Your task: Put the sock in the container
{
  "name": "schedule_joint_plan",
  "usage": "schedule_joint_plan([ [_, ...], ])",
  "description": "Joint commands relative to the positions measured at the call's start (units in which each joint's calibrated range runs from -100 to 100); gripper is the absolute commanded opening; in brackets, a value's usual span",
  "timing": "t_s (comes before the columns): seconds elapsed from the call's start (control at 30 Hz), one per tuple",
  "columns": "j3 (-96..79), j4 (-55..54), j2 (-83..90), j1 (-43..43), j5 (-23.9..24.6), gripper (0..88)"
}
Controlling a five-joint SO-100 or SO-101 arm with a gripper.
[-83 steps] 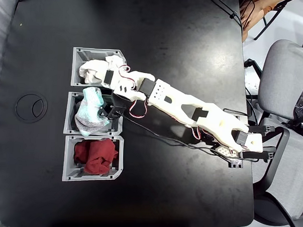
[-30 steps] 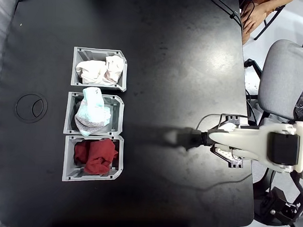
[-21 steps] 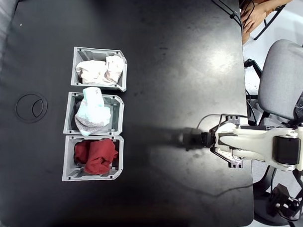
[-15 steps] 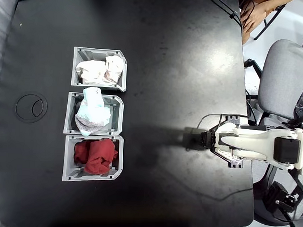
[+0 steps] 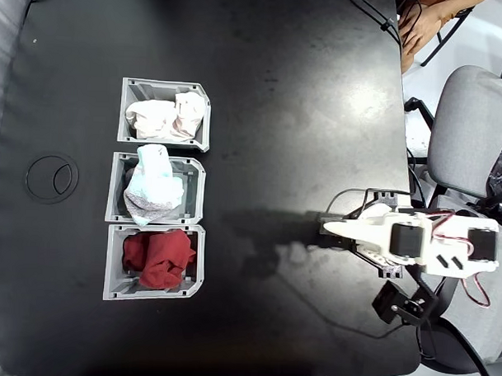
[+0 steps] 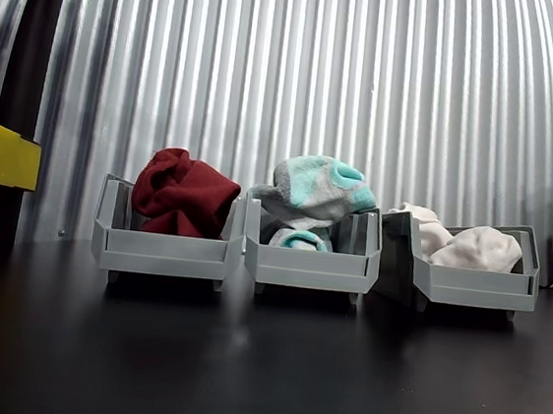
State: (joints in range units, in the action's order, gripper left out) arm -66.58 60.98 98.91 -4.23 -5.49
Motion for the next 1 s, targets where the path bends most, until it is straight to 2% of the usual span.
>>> schedule_joint_plan([
  [0.0,-3.13,-3.76,0.34,-0.53,0.25,1.4],
  [0.4,-20.71,-16.31,0.42,-4.94,0.2,1.4],
  [0.97,-28.1,-16.65,0.42,-4.31,-0.03,1.8],
])
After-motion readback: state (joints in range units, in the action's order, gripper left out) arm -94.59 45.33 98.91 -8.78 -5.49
